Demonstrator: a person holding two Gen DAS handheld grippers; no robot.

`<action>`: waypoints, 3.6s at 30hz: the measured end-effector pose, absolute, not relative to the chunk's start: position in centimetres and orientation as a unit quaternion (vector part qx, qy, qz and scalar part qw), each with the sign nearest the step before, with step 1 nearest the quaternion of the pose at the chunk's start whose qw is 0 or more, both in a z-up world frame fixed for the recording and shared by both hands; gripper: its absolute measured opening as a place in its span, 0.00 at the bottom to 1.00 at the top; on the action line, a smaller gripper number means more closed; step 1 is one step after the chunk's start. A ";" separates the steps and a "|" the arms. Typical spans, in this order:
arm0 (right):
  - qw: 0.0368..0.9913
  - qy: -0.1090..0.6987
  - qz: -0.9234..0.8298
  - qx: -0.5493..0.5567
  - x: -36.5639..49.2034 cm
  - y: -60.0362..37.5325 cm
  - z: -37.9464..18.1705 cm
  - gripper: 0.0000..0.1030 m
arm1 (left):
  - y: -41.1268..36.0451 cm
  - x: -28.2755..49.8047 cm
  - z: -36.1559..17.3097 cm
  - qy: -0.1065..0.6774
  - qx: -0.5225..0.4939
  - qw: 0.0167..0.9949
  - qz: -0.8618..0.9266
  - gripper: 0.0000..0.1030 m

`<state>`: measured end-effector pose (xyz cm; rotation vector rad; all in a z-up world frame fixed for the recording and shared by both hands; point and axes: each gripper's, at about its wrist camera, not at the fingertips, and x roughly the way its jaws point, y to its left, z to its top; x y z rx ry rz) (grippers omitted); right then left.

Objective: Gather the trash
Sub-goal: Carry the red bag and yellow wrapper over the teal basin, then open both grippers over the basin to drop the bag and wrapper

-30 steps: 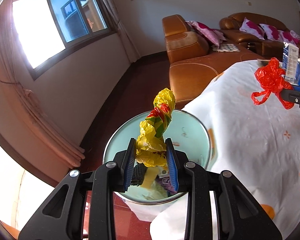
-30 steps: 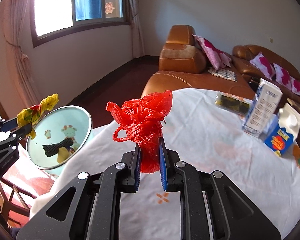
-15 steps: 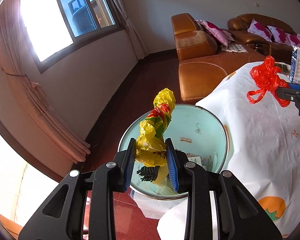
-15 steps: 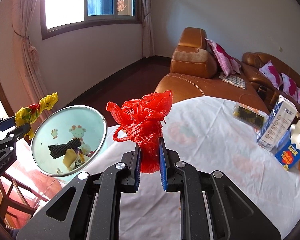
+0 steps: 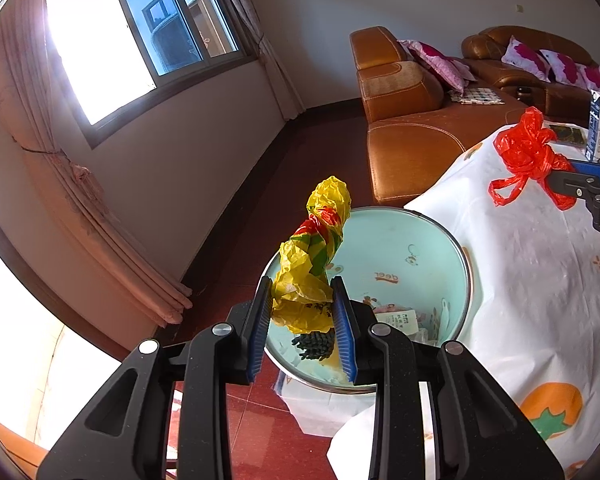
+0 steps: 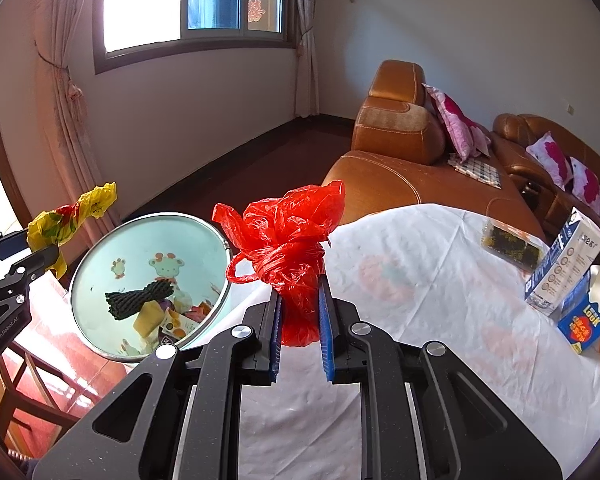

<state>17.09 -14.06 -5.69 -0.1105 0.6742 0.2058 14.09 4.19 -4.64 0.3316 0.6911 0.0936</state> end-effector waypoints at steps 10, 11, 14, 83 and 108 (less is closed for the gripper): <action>0.936 0.327 0.112 -0.063 17.4 -12.8 -5.4 0.16 | 5.4 14.1 -4.6 0.337 0.164 0.925 0.066 0.29; 0.936 0.327 0.113 -0.064 17.4 -12.7 -5.4 0.16 | 5.6 14.1 -4.6 0.337 0.165 0.924 0.069 0.29; 0.936 0.326 0.117 -0.067 17.6 -12.2 -5.4 0.16 | 6.0 14.1 -4.6 0.336 0.166 0.924 0.077 0.29; 0.919 0.334 0.174 -0.118 20.7 -4.8 -6.2 0.16 | 8.6 17.0 -5.5 0.330 0.205 0.913 0.128 0.30; 0.939 0.307 0.138 -0.065 17.2 -9.4 -4.6 0.54 | 8.5 14.2 -3.1 0.290 0.141 0.940 0.111 0.84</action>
